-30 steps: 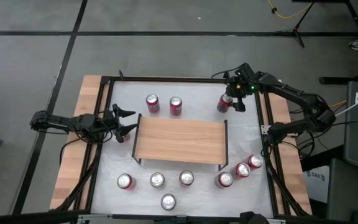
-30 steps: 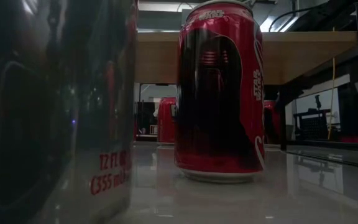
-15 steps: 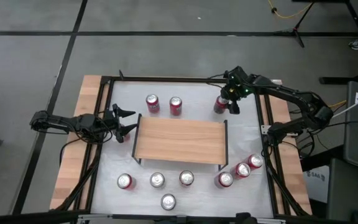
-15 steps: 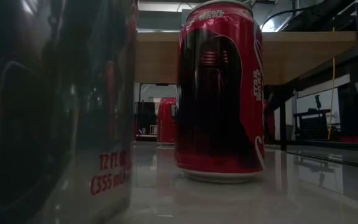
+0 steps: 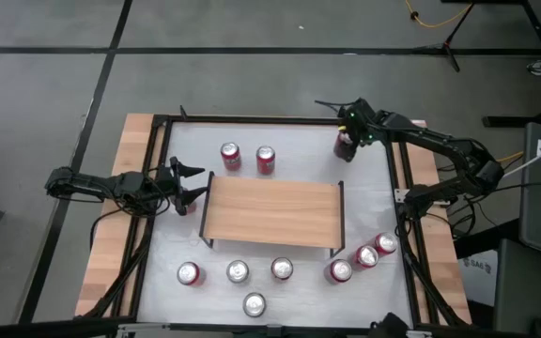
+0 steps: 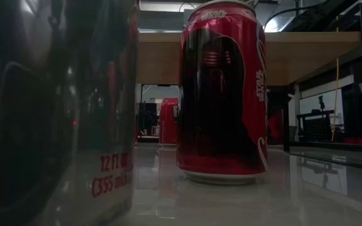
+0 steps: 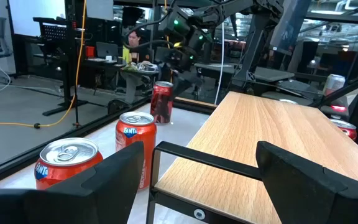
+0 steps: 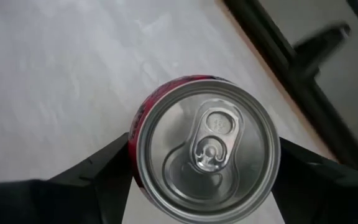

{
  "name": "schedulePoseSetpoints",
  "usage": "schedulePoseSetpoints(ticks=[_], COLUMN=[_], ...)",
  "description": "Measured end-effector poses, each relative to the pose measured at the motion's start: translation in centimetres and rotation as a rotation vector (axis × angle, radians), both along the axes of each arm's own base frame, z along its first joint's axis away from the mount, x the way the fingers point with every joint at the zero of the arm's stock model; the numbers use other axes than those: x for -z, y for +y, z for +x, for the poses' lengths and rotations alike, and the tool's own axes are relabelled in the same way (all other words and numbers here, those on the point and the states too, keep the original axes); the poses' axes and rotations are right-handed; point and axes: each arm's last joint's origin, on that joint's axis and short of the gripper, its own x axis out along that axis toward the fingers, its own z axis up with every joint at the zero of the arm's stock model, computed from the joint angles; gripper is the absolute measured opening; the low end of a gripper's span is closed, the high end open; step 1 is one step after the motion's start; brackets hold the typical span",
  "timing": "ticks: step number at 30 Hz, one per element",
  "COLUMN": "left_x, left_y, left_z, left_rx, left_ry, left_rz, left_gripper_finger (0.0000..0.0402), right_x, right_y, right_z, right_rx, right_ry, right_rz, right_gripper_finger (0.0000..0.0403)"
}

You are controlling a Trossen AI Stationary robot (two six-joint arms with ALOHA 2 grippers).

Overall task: Place canned beverage on shelf
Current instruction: Put the red black soda can on the shelf

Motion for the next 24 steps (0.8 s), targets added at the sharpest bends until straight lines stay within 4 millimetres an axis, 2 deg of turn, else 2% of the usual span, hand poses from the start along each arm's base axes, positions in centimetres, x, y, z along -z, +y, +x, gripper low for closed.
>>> schedulePoseSetpoints(ticks=[7,24], left_x=[0.0,0.0], left_y=[0.0,0.0], left_z=[0.0,0.0], left_rx=[0.0,0.0], left_ry=[0.0,0.0], left_rz=[0.0,0.0], left_gripper_finger=[0.0305,0.0305], right_x=[0.07,0.08], right_y=[-0.05,-0.04], right_z=[-0.14,-0.12], right_rx=[0.294,0.319], right_ry=[-0.081,-0.095], right_rz=[0.052,0.064], right_gripper_finger=[0.03,0.0301])
